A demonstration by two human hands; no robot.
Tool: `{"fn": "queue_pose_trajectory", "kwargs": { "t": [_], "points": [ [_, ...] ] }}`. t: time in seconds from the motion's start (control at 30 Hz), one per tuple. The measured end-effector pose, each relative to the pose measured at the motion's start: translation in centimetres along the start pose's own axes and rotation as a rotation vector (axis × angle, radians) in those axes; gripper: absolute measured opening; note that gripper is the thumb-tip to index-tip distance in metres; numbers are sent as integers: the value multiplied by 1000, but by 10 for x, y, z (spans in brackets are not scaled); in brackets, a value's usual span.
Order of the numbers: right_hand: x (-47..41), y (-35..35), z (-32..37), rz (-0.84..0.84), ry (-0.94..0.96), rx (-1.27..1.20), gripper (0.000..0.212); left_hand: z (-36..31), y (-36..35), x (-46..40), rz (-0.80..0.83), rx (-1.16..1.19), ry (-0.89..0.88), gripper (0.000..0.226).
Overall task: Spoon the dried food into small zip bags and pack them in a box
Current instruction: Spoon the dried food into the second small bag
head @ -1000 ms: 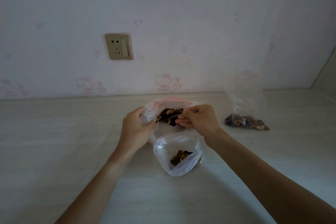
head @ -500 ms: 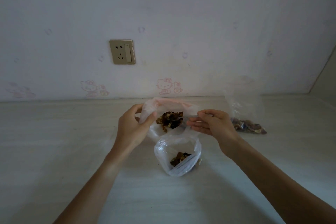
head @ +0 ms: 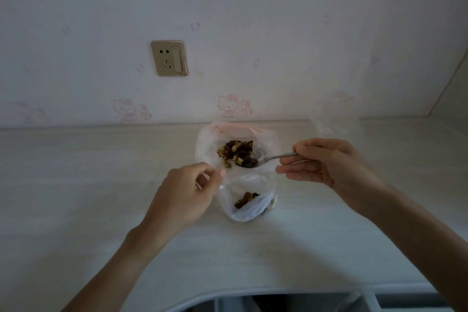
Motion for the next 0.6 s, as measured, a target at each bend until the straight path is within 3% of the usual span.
{"fn": "queue_pose_trajectory", "kwargs": {
  "t": [0.07, 0.2, 0.33, 0.43, 0.5, 0.6],
  "points": [
    [7, 0, -5, 17, -10, 45, 11, 1, -11, 5, 86, 83, 46, 29],
    [20, -8, -5, 96, 95, 235, 13, -4, -13, 9, 36, 177, 27, 13],
    [47, -21, 15, 127, 503, 787, 9, -14, -10, 18, -7, 249, -61, 10],
    [69, -32, 21, 144, 787, 1145, 17, -15, -9, 25, -36, 274, -93, 6],
    [72, -32, 21, 140, 822, 1145, 19, -12, -9, 27, -46, 287, -82, 6],
    [64, -23, 20, 117, 774, 935, 14, -9, -8, 26, -57, 269, -65, 9]
  ]
}}
Point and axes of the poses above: each hand's wrist, its own x-axis away from the middle knuckle, its own y-axis out of the back of the hand, z = x × y, the point moved 7 cm from there along -x, towards the middle knuckle, and after that the axes turned 1 degree about -x, right-handed, at the moved point
